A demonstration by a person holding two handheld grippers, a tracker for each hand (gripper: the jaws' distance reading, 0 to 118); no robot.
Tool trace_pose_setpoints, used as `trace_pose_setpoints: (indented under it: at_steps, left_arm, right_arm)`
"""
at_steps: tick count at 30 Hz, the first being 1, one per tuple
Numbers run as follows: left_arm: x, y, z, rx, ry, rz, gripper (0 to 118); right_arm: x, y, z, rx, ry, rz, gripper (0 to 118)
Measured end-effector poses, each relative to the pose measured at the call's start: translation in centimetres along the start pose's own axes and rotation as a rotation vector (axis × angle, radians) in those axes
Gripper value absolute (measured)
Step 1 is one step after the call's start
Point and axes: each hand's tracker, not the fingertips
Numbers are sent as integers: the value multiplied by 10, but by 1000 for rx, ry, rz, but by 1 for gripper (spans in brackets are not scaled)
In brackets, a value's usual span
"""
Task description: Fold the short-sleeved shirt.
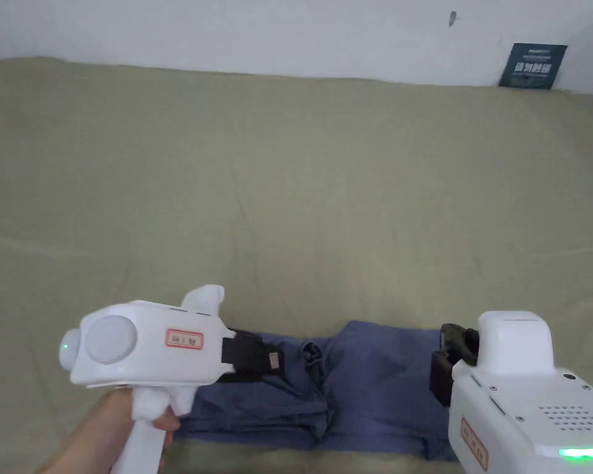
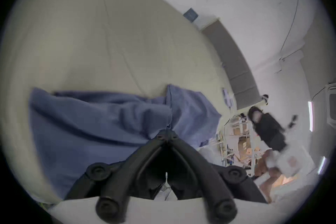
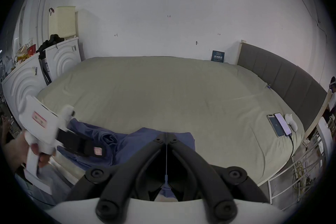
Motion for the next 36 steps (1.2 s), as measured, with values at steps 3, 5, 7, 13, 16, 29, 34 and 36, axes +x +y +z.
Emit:
trace_pose_setpoints:
  at_steps: [3,5,7,13,16,29,34,36]
  left_arm:
    - [-22,3,51,67,53,17,0]
    - [-43,5,73,80,114,27,0]
    - [-62,3,84,61,143,61,0]
    - [-105,2,73,-16,79,136,17]
    - [-117,5,60,-23,0,170,118]
    - [-102,3,-5,-110,-38,247,10]
    - [-84,13,34,22,-53,287,10]
    - [-84,14,61,49,-39,271,10]
  right_arm:
    - [-8,3,-1,9,13,0,1]
    - [-12,4,-3,4,25,-3,1]
    - [-19,4,-4,3,27,13,1]
    - [-29,4,-9,-13,31,30,1]
    - [-30,6,-12,-16,25,29,1]
    - [-17,4,-15,-34,11,5,1]
    - [-12,9,-10,-2,7,24,1]
    - [-10,12,-11,16,12,19,1]
